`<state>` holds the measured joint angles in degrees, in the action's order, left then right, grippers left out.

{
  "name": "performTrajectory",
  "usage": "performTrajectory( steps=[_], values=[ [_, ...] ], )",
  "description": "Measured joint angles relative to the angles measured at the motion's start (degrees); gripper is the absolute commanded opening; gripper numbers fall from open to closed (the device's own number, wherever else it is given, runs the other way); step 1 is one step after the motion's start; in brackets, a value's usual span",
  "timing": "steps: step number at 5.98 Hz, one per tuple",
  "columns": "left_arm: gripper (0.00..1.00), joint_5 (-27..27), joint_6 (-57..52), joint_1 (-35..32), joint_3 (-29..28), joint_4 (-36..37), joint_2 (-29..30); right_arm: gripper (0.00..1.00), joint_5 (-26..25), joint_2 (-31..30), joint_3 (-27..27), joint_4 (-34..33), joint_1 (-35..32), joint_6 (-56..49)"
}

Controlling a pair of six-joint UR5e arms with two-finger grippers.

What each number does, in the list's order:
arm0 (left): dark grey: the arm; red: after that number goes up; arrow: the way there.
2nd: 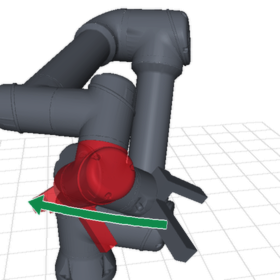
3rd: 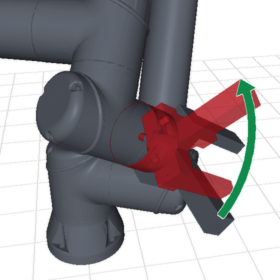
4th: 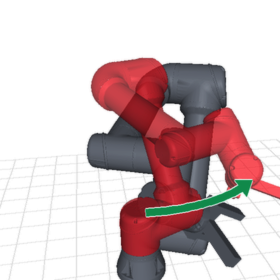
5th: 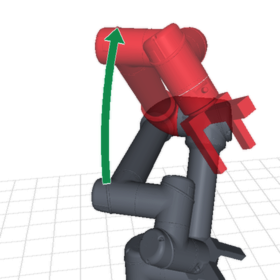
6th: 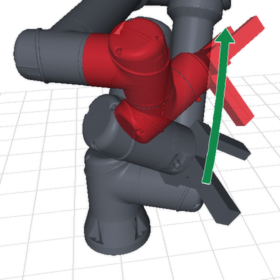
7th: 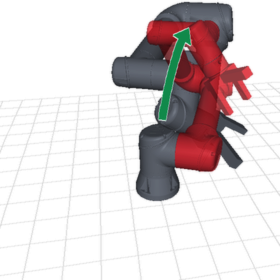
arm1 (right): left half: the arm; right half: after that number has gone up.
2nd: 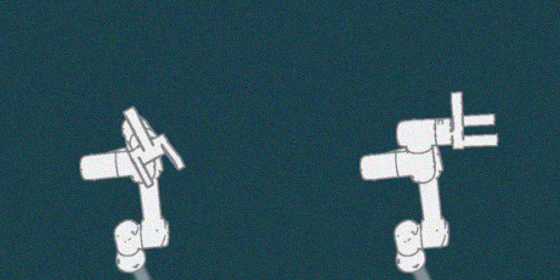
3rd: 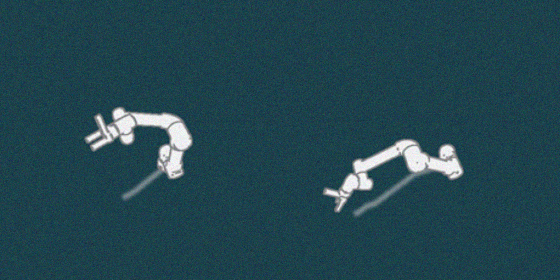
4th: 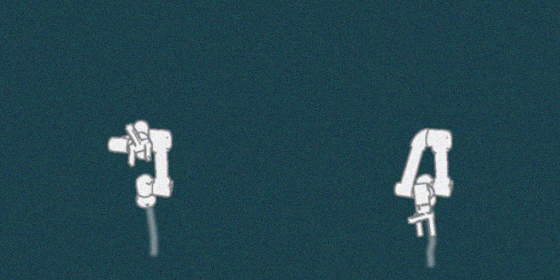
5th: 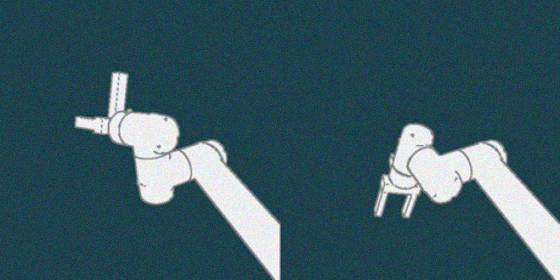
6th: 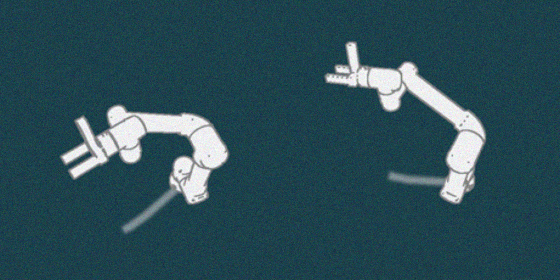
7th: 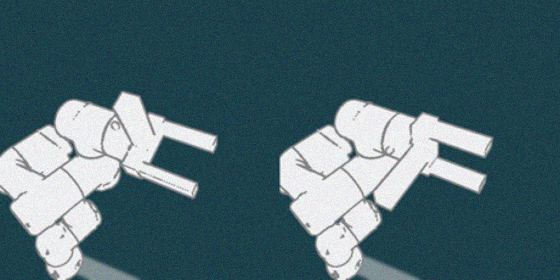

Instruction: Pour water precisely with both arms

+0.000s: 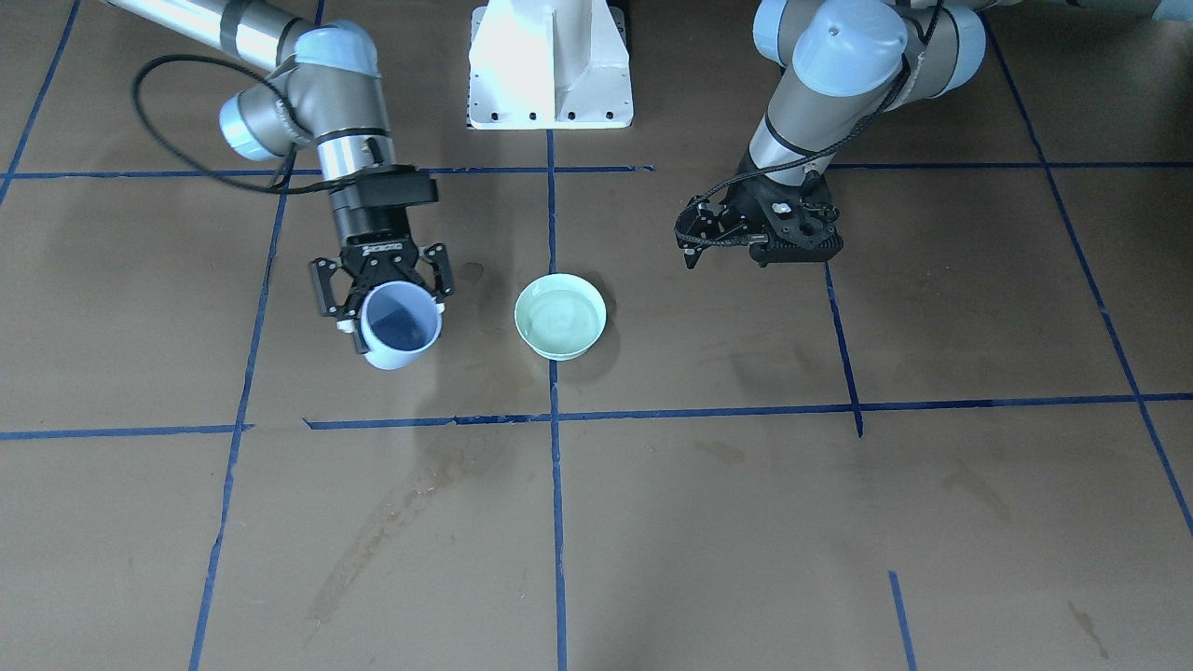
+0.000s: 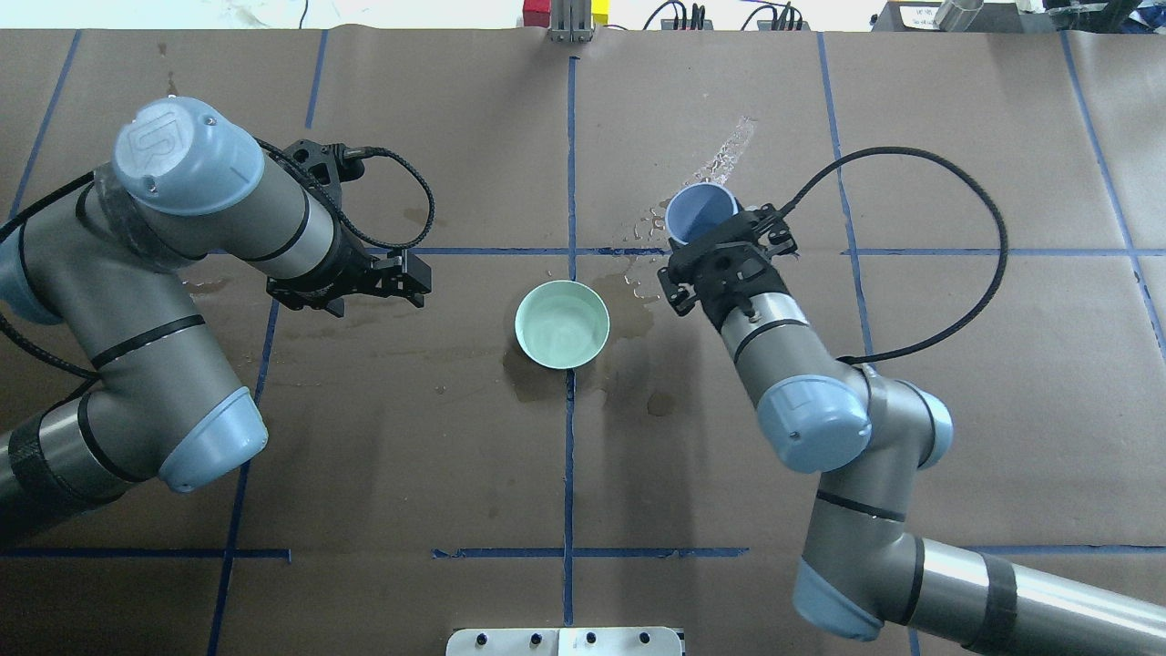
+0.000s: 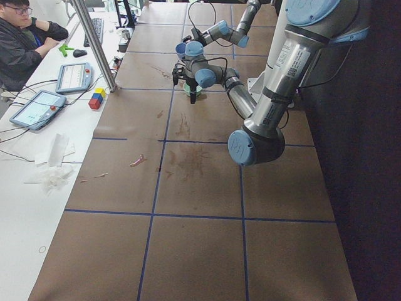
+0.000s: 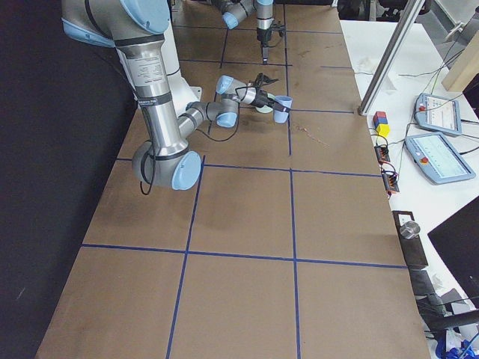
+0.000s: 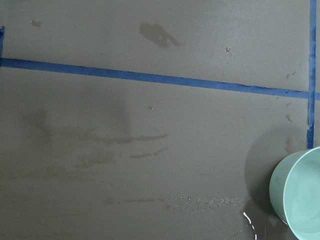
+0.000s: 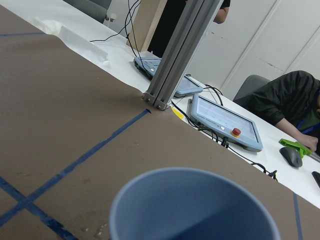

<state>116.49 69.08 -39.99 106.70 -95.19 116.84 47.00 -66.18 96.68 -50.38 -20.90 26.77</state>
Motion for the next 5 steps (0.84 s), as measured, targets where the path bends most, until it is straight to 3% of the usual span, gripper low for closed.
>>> performTrajectory(
  steps=[2,3,5],
  values=[
    [1.00,0.04,0.07,0.00,0.19,0.00,0.02,0.00,-8.63,6.57,-0.15,-16.77,3.53,-3.78],
    [1.00,0.05,0.08,-0.02,0.33,0.00,-0.01,0.00,-11.73,8.21,-0.54,-21.60,4.47,-8.95],
    [1.00,0.11,0.09,-0.02,0.48,0.00,-0.03,0.00,-15.59,9.62,-3.71,-23.73,5.54,-16.14]
  ],
)
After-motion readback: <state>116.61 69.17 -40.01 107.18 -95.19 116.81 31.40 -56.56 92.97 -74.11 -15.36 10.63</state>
